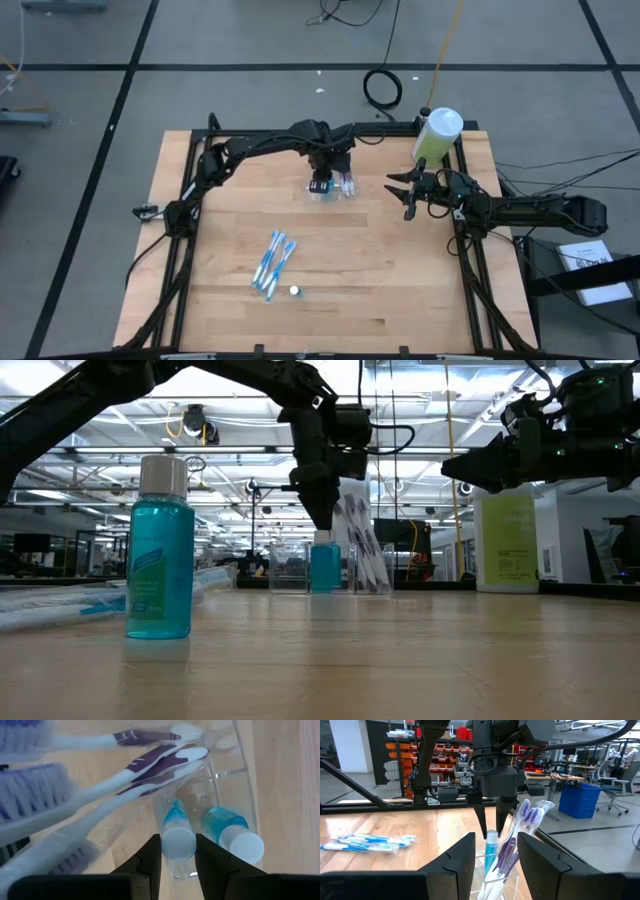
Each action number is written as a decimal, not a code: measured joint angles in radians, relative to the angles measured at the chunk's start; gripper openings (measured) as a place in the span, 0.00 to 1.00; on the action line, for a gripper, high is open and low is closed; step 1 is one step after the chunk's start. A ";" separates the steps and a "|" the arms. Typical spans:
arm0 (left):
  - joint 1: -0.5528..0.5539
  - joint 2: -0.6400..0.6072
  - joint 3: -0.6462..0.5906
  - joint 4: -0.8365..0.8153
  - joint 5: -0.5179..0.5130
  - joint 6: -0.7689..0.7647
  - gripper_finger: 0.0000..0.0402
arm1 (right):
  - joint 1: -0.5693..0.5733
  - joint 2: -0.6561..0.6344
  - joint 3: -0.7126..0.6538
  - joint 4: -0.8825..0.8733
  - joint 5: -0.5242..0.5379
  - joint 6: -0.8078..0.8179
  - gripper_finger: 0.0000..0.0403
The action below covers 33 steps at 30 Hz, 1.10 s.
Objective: Pick & Place toothbrushing station
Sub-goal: Put the top blue mouthwash into the transparent organizer
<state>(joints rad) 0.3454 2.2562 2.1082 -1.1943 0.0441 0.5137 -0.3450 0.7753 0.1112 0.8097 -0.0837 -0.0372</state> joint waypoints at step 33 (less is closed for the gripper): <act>-0.003 -0.013 -0.046 -0.012 -0.031 -0.109 0.36 | 0.000 0.000 0.000 -0.014 0.000 0.014 0.35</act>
<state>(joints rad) 0.3420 2.2429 2.0624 -1.2058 0.0132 0.4049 -0.3450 0.7750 0.1112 0.7952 -0.0837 -0.0227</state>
